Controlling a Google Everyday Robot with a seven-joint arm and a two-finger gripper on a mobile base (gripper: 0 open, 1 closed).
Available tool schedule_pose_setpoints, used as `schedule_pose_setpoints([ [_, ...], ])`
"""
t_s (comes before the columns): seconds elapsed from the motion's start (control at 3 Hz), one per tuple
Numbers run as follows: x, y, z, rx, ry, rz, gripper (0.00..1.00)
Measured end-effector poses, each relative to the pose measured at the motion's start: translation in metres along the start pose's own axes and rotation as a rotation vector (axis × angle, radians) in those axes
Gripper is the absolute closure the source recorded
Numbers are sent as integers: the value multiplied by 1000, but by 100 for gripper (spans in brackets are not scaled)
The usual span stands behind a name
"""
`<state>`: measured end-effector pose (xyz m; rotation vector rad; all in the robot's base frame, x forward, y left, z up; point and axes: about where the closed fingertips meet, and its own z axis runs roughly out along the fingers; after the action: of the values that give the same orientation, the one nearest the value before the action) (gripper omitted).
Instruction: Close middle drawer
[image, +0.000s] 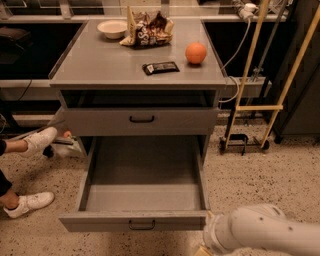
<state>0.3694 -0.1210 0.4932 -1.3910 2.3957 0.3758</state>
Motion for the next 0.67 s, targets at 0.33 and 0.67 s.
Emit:
schedule_pose_setpoints([
  [0.33,20,12,-52,63,2,32,0],
  [0.67,27,12,-58,75,4,44,0],
])
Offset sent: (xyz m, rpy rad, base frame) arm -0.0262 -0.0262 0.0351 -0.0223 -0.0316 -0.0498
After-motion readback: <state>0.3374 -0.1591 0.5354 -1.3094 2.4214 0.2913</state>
